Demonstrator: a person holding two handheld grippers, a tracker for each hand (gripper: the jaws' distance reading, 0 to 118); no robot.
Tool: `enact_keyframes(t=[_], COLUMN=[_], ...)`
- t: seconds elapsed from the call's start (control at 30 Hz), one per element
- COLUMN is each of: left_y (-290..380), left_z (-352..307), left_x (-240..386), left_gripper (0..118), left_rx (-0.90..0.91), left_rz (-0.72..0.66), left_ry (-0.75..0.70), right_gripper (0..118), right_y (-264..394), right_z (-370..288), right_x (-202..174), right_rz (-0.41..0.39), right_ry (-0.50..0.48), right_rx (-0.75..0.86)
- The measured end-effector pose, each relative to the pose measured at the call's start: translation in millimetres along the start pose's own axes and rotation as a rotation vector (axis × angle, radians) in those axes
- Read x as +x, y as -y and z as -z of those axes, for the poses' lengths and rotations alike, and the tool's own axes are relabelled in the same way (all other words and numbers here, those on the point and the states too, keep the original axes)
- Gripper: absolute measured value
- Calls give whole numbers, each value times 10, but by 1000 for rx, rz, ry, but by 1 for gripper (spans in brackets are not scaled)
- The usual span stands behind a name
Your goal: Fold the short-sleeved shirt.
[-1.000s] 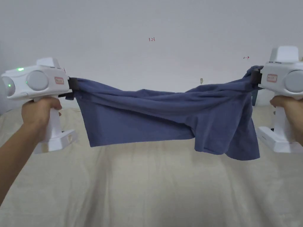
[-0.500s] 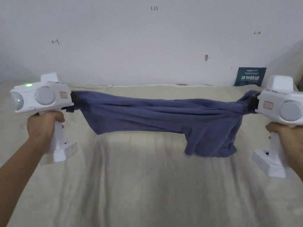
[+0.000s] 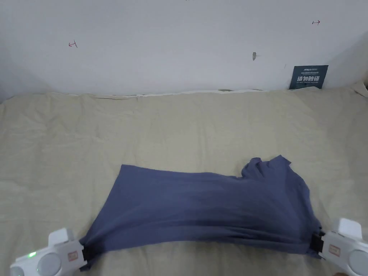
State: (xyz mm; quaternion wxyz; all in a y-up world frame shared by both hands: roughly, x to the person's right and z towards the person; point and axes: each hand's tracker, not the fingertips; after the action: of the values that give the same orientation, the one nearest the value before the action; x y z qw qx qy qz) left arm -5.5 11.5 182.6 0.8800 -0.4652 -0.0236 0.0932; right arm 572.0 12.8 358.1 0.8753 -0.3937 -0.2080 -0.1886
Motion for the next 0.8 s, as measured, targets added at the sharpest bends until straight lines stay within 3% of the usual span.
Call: enact_keyframes(t=[0.23,0.53,0.73,0.8], left_y=[565,1244,1247,1213], left_z=[-543,-820,-831,-847], left_x=[-250,-479,-312,-305], left_gripper=[11,11,11,16], left_rx=[23,-116,-104,-93], left_rz=[76,77,139,160], left_ry=[-1,-63,-110,-117], right_gripper=[5,5,5,6], right_y=[562,1317,1354,1262], right_z=[-575,-829,-841,-882], right_x=[309,590,430,374], right_rz=[72,-70,-123,-129], right_ry=[-1,41,82,88], right_rx=[31,-93,-78,-90])
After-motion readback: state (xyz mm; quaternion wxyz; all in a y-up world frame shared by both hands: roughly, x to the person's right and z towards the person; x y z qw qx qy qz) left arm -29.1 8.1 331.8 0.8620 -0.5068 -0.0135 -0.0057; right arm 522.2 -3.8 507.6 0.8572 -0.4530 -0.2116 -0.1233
